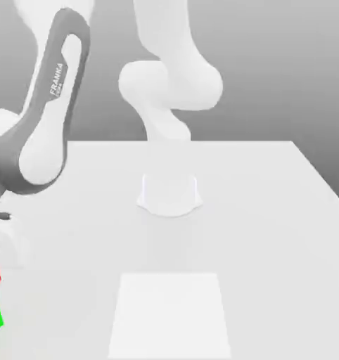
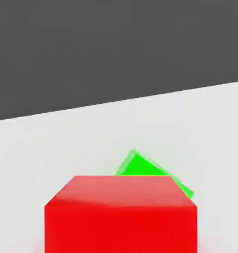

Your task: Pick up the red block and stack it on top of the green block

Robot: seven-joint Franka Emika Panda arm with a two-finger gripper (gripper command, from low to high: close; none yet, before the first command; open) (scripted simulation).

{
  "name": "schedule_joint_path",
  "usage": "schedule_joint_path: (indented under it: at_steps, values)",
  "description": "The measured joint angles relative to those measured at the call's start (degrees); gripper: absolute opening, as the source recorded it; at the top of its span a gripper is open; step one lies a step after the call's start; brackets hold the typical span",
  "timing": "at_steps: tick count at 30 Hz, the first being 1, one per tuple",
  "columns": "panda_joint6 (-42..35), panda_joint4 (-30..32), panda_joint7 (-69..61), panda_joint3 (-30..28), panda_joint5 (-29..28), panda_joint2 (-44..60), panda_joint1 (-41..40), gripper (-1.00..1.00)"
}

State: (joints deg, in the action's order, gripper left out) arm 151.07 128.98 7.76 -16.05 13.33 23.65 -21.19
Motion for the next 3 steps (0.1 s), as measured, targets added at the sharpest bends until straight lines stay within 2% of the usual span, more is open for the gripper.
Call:
schedule_joint_path:
  at_steps: [3]
  values:
    - [0.00, 0.00, 0.00, 0.00, 0.00, 0.00, 0.00, 1.00]
